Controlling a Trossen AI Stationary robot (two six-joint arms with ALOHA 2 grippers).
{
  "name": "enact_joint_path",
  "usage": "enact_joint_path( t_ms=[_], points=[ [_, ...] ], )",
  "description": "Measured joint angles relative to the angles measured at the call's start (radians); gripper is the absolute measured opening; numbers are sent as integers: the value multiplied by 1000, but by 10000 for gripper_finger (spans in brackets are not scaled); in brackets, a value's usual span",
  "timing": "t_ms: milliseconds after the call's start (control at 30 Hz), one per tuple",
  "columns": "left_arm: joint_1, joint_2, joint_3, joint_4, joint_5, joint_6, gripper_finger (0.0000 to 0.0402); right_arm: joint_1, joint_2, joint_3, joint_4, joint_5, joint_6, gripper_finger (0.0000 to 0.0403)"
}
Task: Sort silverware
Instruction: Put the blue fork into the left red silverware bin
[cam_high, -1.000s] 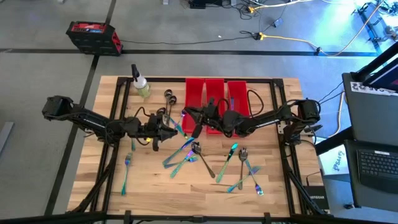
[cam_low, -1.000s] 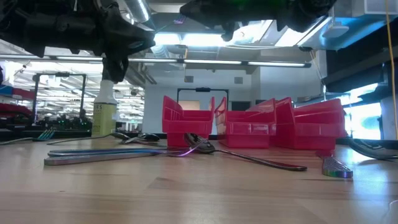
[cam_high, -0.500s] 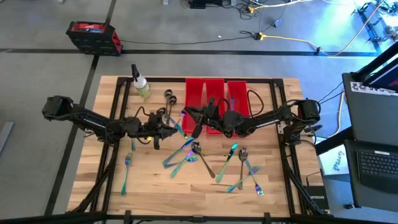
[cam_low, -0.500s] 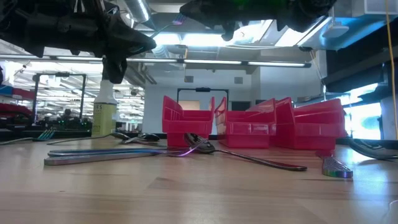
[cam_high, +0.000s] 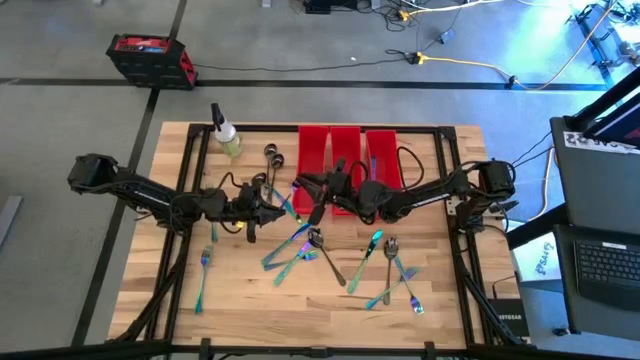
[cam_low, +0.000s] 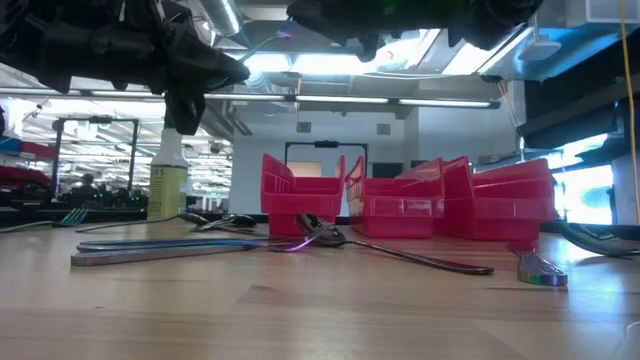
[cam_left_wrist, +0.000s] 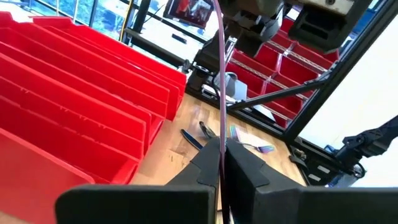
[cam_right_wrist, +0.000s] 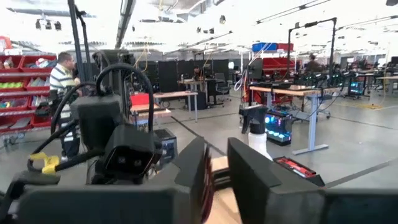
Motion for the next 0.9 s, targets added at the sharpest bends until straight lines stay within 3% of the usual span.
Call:
enact_joint_path(
  t_ms=[233,467,667,767,900],
  points=[
    [0,0,0,-7,3,4,0,0,-5,0,118,22,-42,114],
    [0,0,0,-7,-1,-49,0,6,-59,0,192,93,-142,136],
    [4,0,26,-76,-137,-113,0,41,-133,0,181,85,-329,134],
    [8,18,116,-220,-213,-127,0,50,-161,0,156,144,-375,134],
    [9,117,252,-259,-280,-97,0,59,-211,-22,99,177,-453,134]
  ],
)
